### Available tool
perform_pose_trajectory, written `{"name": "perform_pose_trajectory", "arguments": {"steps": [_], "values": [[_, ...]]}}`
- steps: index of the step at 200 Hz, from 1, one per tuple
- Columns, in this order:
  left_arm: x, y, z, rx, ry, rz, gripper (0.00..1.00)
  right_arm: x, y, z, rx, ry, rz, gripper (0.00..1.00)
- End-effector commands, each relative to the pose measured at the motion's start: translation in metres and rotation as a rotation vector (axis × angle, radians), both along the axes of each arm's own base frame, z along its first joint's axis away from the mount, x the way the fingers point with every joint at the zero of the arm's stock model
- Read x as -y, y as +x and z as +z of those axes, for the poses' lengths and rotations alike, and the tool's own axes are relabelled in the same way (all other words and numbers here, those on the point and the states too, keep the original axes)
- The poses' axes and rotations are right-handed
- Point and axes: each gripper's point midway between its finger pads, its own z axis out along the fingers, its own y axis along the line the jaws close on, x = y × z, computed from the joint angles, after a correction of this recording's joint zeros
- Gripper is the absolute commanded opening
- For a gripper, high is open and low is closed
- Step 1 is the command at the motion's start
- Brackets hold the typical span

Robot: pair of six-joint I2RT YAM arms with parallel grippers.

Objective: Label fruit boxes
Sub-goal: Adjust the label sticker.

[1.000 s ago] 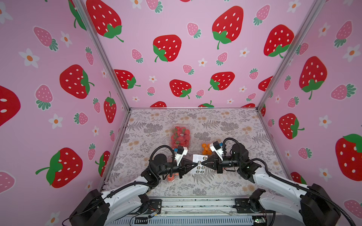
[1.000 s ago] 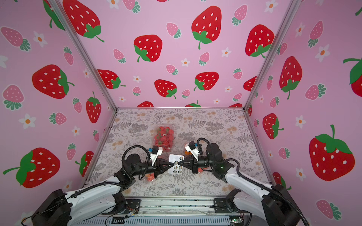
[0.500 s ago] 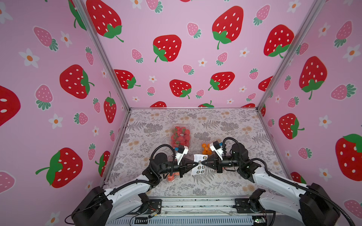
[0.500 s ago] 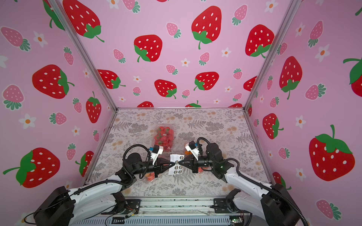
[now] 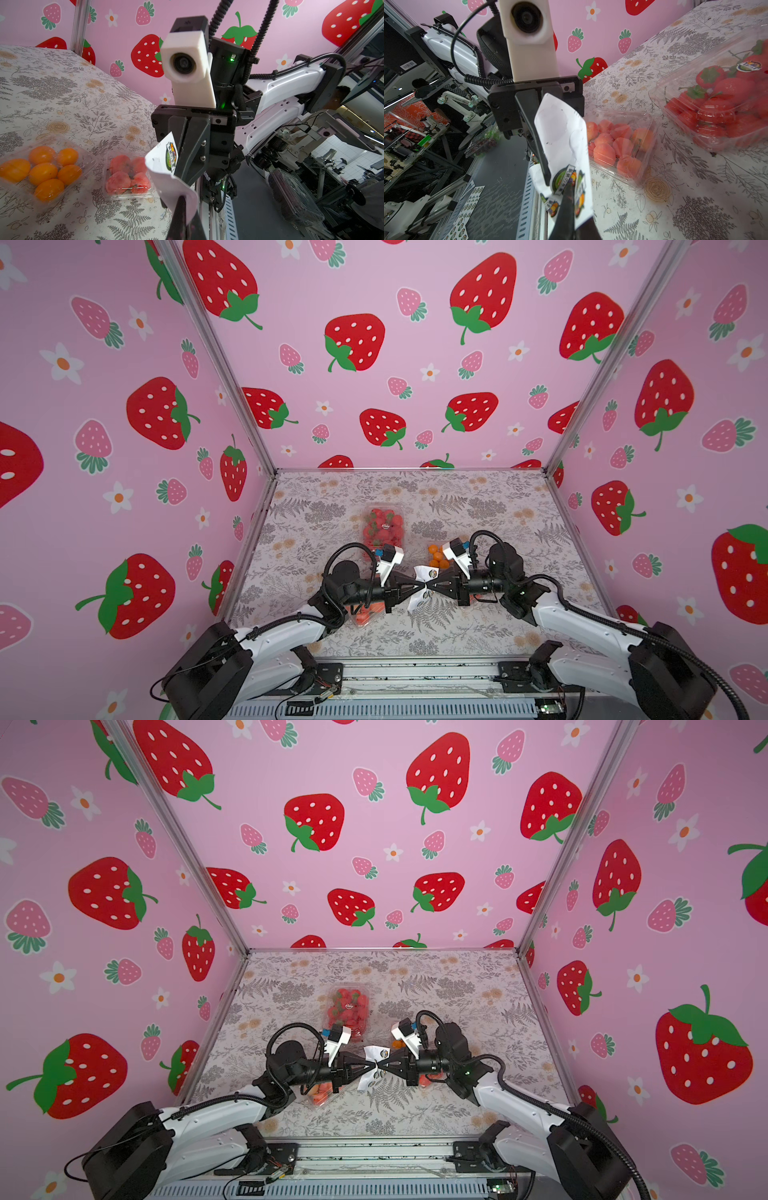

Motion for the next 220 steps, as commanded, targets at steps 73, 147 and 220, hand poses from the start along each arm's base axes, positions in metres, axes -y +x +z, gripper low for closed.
{"name": "perform_pose_trajectory", "arguments": {"steps": [73,147,220], "values": [[-0.003,0.005,-0.002,0.012,0.005,0.036,0.00,0.003,-0.008,0.026,0.062,0.097,0.017,0.00],[-0.006,0.010,-0.014,-0.013,0.024,0.070,0.00,0.005,-0.009,0.031,0.080,0.111,0.014,0.00],[-0.010,0.011,-0.014,-0.008,0.023,0.091,0.04,0.005,-0.003,0.022,0.089,0.079,-0.024,0.00]]}}
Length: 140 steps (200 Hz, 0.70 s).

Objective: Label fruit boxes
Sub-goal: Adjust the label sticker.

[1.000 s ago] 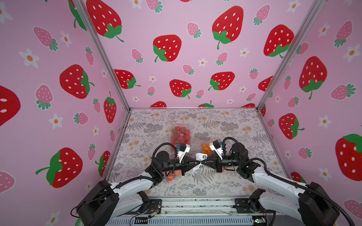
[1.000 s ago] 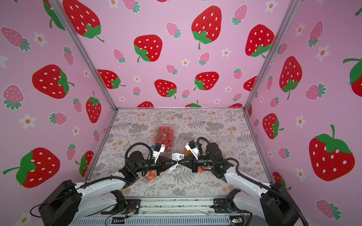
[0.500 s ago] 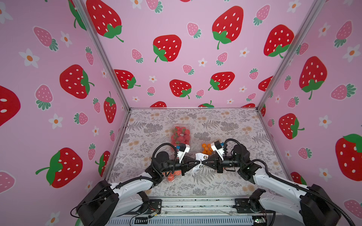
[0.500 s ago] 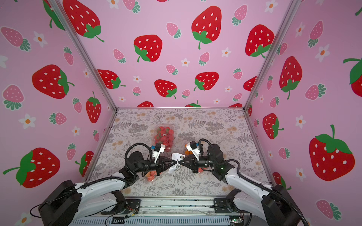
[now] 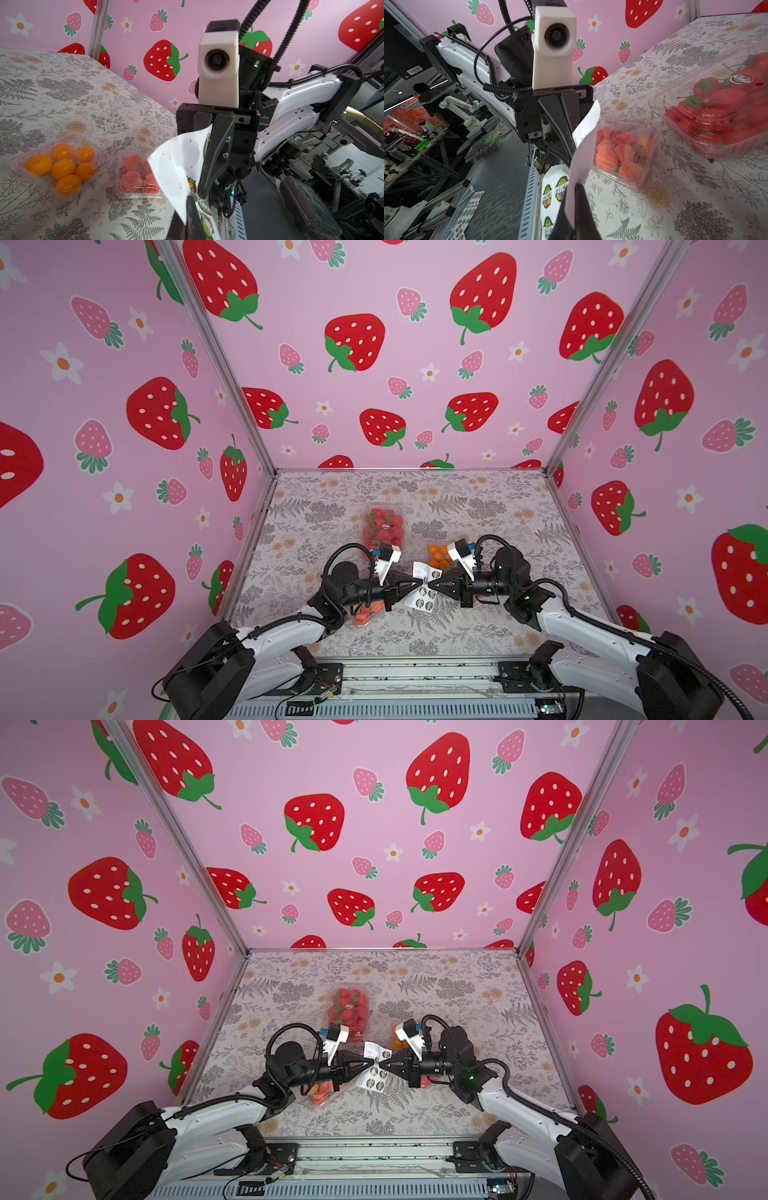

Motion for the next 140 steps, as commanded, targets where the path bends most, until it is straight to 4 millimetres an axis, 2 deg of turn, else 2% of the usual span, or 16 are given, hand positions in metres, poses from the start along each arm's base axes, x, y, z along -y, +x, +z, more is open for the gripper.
{"name": "perform_pose_trajectory", "arguments": {"steps": [1,7,9,15,66,96,140], "values": [[-0.0049,0.0006,-0.0067,-0.003,0.014,0.025,0.04,0.0004,0.0000,0.0149,0.077,0.042,-0.003,0.00],[-0.0052,0.0011,-0.0074,-0.005,0.018,0.029,0.05,0.0004,0.0012,0.0145,0.078,0.039,-0.009,0.00],[-0.0050,0.0010,-0.0071,-0.005,0.019,0.028,0.08,0.0004,0.0008,0.0147,0.080,0.039,-0.010,0.00],[-0.0051,0.0015,-0.0071,-0.005,0.021,0.030,0.10,0.0004,0.0010,0.0147,0.080,0.035,-0.008,0.00],[-0.0042,0.0039,-0.0111,-0.017,0.036,0.036,0.18,0.0002,0.0033,0.0120,0.082,0.021,-0.020,0.00],[-0.0049,0.0042,-0.0105,-0.016,0.035,0.042,0.28,0.0005,0.0036,0.0105,0.082,0.011,-0.021,0.00],[-0.0016,0.0078,-0.0138,-0.033,0.046,0.041,0.30,-0.0017,0.0032,0.0105,0.076,0.016,-0.008,0.00]]}}
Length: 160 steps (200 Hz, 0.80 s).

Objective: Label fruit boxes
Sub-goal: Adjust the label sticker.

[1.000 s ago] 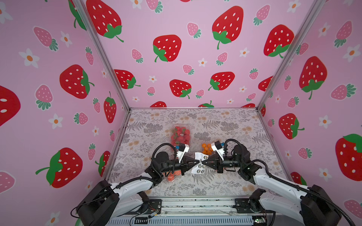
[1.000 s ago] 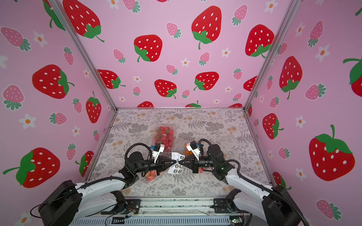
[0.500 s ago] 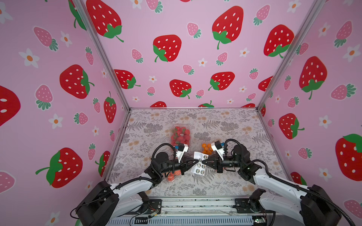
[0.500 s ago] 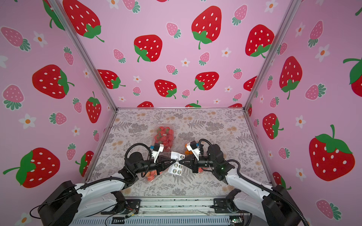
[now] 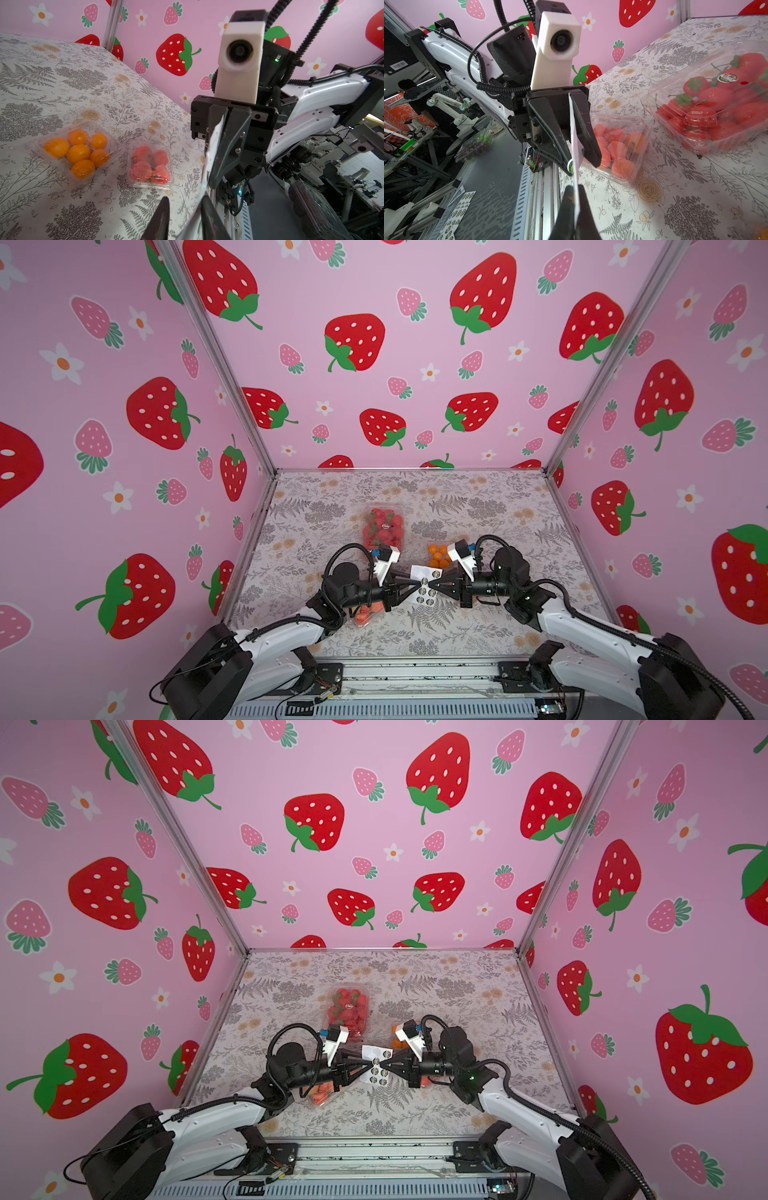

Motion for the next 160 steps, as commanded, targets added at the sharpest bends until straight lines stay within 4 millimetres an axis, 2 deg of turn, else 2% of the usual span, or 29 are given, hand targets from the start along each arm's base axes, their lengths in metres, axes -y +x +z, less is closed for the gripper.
{"name": "perform_pose_trajectory", "arguments": {"steps": [1,30,94,114,160], "values": [[0.003,0.002,0.000,0.006,0.004,-0.006,0.30,-0.003,0.000,0.016,0.053,0.039,0.016,0.00],[0.004,0.004,0.000,0.008,-0.001,-0.002,0.31,-0.005,0.000,0.013,0.048,0.033,0.023,0.00],[0.004,0.004,0.007,0.021,-0.011,-0.004,0.40,-0.006,-0.001,0.009,0.040,0.024,0.029,0.00],[0.005,0.005,0.008,0.025,-0.008,-0.005,0.49,-0.006,-0.001,0.008,0.037,0.023,0.034,0.00],[0.007,0.007,0.010,0.028,-0.011,-0.008,0.50,-0.008,-0.003,0.006,0.031,0.020,0.046,0.00]]}}
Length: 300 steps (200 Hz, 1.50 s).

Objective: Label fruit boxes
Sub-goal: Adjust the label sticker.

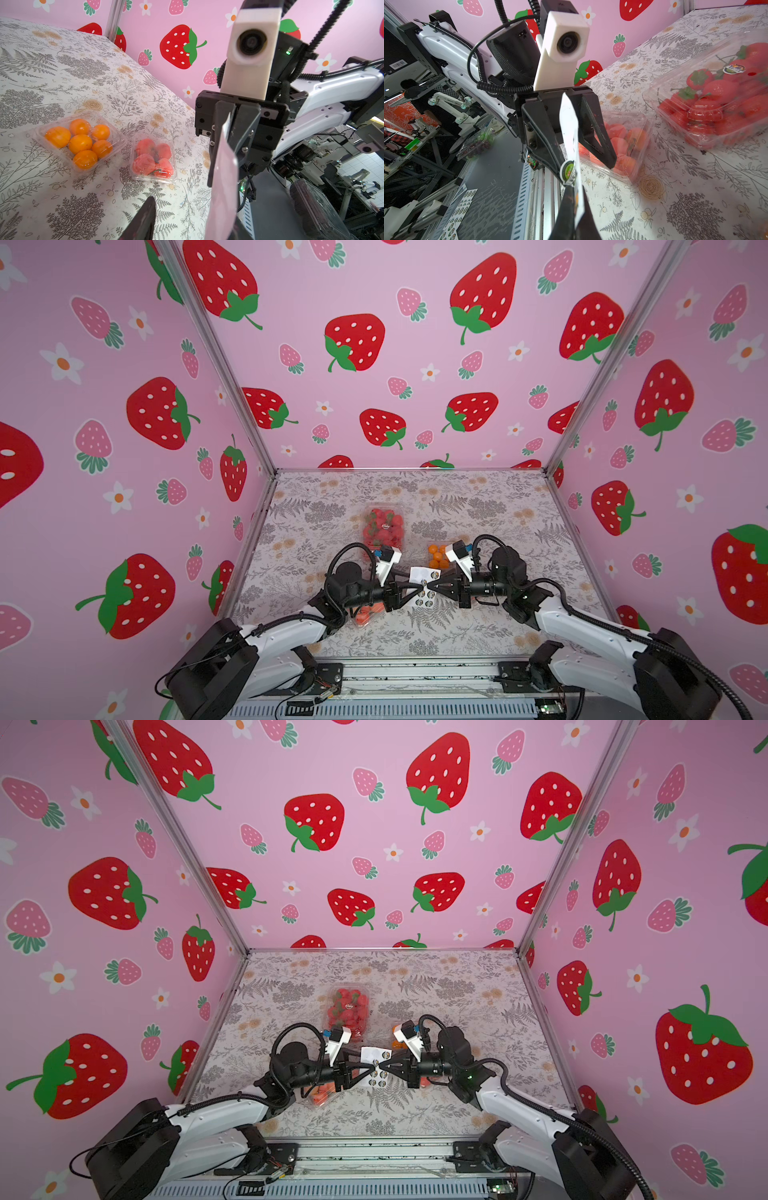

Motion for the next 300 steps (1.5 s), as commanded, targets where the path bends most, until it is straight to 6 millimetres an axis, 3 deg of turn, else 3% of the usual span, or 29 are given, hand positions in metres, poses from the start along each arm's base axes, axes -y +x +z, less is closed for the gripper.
{"name": "perform_pose_trajectory", "arguments": {"steps": [1,27,107,128,150,181,212,265,300], "values": [[0.005,0.005,0.021,0.059,-0.036,-0.009,0.50,-0.005,-0.002,0.013,0.050,0.036,0.031,0.00],[0.005,0.003,0.024,0.064,-0.044,-0.016,0.55,-0.005,-0.001,0.012,0.049,0.033,0.028,0.00],[0.000,-0.003,0.022,0.077,-0.044,-0.019,0.55,-0.002,0.006,0.013,0.056,0.024,-0.017,0.00],[-0.005,-0.007,0.019,0.085,-0.032,-0.009,0.63,-0.001,0.006,0.014,0.051,0.026,-0.022,0.00],[-0.008,-0.009,0.018,0.086,-0.029,-0.003,0.63,0.000,0.005,0.017,0.054,0.033,-0.021,0.00],[-0.013,-0.011,0.022,0.106,-0.034,0.012,0.54,-0.001,0.002,0.019,0.048,0.034,0.001,0.00],[-0.014,-0.018,0.027,0.122,-0.051,-0.014,0.30,-0.001,0.004,0.018,0.042,0.026,-0.002,0.00],[-0.011,-0.016,0.028,0.120,-0.050,-0.022,0.24,-0.005,0.002,0.017,0.030,0.031,0.024,0.00],[-0.008,-0.018,0.031,0.115,-0.057,-0.045,0.00,-0.005,0.004,0.016,0.027,0.027,0.017,0.00]]}}
